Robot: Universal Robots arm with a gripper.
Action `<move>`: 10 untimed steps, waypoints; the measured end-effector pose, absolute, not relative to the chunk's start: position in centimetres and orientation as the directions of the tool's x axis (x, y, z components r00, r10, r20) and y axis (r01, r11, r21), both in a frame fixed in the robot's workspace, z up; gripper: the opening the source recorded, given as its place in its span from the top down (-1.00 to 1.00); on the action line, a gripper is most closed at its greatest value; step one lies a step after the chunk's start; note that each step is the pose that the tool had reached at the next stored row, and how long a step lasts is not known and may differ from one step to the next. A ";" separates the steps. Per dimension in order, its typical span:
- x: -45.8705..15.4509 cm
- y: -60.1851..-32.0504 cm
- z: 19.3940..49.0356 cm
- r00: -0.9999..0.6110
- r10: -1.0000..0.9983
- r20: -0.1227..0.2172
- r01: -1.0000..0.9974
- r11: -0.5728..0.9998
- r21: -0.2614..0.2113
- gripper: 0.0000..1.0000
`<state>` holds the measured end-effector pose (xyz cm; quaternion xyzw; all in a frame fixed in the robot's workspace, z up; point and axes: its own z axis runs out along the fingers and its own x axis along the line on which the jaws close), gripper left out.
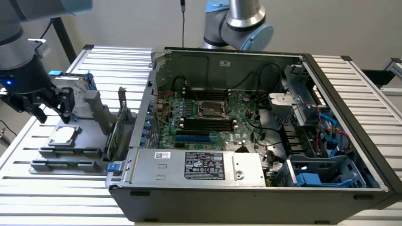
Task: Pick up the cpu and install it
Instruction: 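Pick up the cpu and move it towards the insertion slot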
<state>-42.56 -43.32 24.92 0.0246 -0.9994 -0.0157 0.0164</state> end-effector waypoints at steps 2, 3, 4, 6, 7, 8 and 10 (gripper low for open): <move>-42.5 -43.4 24.7 -0.998 -0.045 0.037 -0.044 0.999 0.032 -0.19; -42.5 -43.4 24.6 -0.998 -0.043 0.038 -0.042 0.999 0.033 -0.19; -42.5 -43.4 24.4 -0.998 -0.041 0.039 -0.040 0.999 0.033 -0.19; -42.4 -43.5 24.1 -0.998 -0.038 0.041 -0.036 0.999 0.033 -0.19; -42.4 -43.5 24.0 -0.999 -0.035 0.041 -0.034 0.999 0.033 -0.19; -42.4 -43.5 23.8 -0.999 -0.032 0.042 -0.031 0.999 0.033 -0.19; -42.4 -43.5 23.4 -0.999 -0.025 0.043 -0.023 0.999 0.033 -0.19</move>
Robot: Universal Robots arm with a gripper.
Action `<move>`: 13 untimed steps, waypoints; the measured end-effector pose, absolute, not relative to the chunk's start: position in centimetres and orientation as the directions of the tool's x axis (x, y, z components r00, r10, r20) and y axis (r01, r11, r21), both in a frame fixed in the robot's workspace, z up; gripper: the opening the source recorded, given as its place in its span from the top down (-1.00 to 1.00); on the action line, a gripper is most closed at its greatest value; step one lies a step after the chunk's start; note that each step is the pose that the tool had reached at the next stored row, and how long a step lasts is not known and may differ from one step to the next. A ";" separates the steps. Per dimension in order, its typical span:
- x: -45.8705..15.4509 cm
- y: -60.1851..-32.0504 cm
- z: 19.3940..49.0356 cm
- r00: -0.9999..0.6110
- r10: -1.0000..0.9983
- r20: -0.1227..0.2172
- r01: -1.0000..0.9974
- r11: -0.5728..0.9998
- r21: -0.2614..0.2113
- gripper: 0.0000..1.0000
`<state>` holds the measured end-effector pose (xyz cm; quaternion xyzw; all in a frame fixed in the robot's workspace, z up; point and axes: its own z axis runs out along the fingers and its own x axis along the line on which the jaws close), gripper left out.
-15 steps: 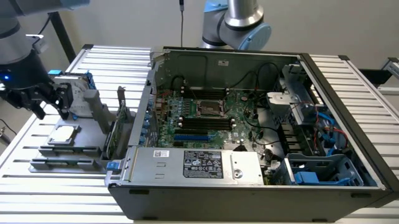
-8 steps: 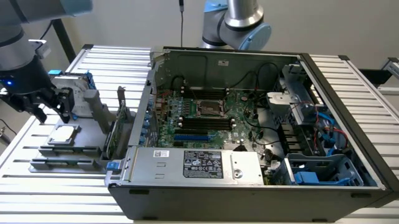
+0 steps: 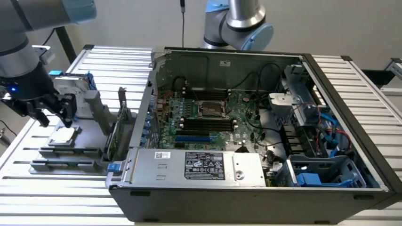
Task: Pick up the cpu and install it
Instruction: 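Pick up the cpu and move it towards the insertion slot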
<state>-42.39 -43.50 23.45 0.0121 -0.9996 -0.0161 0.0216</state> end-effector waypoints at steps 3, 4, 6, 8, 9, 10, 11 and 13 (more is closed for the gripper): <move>-42.4 -43.5 22.9 -0.999 -0.017 0.044 -0.016 0.999 0.033 -0.19; -42.4 -43.5 22.8 -0.999 -0.015 0.044 -0.014 0.999 0.033 -0.19; -42.4 -43.5 22.4 -0.999 -0.013 0.045 -0.011 0.999 0.033 -0.19; -42.4 -43.5 22.1 -0.999 -0.011 0.046 -0.009 0.999 0.033 -0.19; -42.4 -43.5 22.0 -0.999 -0.010 0.047 -0.009 0.999 0.033 -0.19; -42.4 -43.5 21.9 -0.999 -0.010 0.048 -0.008 0.999 0.033 -0.19; -42.4 -43.5 21.8 -0.999 -0.010 0.048 -0.008 0.999 0.034 -0.19; -42.4 -43.5 21.5 -0.999 -0.009 0.049 -0.008 0.999 0.034 -0.19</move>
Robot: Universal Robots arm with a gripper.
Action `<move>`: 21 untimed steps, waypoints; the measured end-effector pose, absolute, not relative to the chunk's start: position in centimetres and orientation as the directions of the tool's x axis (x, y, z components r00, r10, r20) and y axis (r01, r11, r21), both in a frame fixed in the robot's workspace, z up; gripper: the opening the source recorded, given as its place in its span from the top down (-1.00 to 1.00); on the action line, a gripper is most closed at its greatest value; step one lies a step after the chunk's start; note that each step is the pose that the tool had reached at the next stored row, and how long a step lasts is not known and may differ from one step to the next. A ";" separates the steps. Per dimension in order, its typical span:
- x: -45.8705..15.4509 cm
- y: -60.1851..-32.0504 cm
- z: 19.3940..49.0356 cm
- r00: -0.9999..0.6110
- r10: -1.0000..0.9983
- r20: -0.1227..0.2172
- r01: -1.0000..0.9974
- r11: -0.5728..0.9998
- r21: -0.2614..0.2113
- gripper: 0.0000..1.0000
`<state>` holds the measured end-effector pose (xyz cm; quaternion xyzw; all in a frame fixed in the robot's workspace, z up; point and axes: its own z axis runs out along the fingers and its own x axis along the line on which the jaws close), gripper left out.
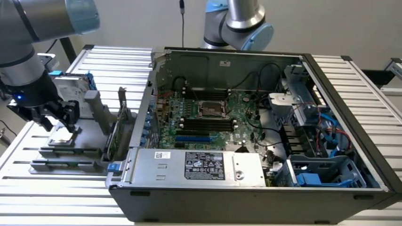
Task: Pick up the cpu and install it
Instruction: 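Pick up the cpu and move it towards the insertion slot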
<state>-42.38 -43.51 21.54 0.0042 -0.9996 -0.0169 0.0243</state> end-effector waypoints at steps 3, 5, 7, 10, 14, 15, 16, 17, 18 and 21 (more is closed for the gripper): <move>-42.4 -43.5 21.3 -0.999 -0.009 0.049 -0.007 0.999 0.034 -0.19; -42.4 -43.5 21.2 -0.999 -0.009 0.049 -0.007 0.999 0.034 -0.19; -42.4 -43.5 21.2 -0.999 -0.009 0.049 -0.007 0.999 0.034 -0.19; -42.5 -43.4 21.1 -0.999 -0.009 0.049 -0.007 0.999 0.035 -0.19; -42.6 -43.4 20.8 -0.999 -0.009 0.049 -0.007 0.999 0.035 -0.19; -42.6 -43.4 20.7 -0.999 -0.009 0.049 -0.007 0.999 0.035 -0.19; -42.6 -43.4 20.6 -0.999 -0.009 0.049 -0.007 0.999 0.035 -0.19; -42.6 -43.4 20.5 -0.999 -0.009 0.049 -0.007 0.999 0.035 -0.19; -42.6 -43.4 20.4 -0.999 -0.009 0.049 -0.007 0.999 0.034 -0.19; -42.7 -43.3 20.3 -0.999 -0.009 0.049 -0.007 0.999 0.035 -0.19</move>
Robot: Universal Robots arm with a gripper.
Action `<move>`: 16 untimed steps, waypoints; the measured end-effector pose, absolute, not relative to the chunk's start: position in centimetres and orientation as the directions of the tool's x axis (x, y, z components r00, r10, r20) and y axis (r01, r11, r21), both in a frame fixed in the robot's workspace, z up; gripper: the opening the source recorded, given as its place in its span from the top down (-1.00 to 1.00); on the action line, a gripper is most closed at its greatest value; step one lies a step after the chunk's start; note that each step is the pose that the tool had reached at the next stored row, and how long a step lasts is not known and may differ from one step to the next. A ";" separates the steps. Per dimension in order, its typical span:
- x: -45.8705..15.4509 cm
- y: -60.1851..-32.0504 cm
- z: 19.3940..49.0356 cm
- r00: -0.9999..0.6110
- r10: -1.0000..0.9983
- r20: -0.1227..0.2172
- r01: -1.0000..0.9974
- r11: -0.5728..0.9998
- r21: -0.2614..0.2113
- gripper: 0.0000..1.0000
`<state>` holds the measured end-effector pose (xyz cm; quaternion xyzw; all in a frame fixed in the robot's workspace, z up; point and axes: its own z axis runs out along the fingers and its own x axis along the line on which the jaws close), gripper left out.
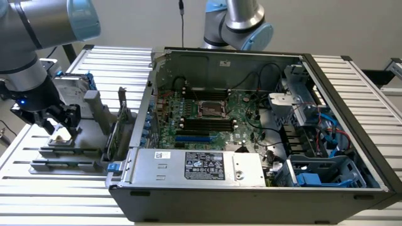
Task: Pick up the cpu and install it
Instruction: 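Pick up the cpu and move it towards the insertion slot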
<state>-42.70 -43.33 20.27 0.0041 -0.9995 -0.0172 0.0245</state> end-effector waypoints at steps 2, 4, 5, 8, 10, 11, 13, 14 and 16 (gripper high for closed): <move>-42.7 -43.3 20.1 -0.999 -0.009 0.049 -0.007 0.999 0.035 -0.19; -42.8 -43.2 20.1 -0.999 -0.009 0.049 -0.007 0.999 0.035 -0.19; -42.8 -43.2 20.0 -0.999 -0.009 0.049 -0.007 0.999 0.035 -0.19; -42.9 -43.2 19.9 -0.999 -0.009 0.049 -0.007 0.999 0.035 -0.19; -42.9 -43.2 19.7 -0.999 -0.009 0.049 -0.007 0.999 0.035 -0.19; -42.9 -43.2 19.7 -0.999 -0.009 0.049 -0.007 0.999 0.035 -0.19; -42.9 -43.2 19.5 -0.999 -0.009 0.049 -0.007 0.999 0.035 -0.19; -42.9 -43.2 19.5 -0.999 -0.009 0.049 -0.007 0.999 0.035 -0.19; -43.0 -43.1 19.3 -0.999 -0.009 0.049 -0.007 0.999 0.035 -0.19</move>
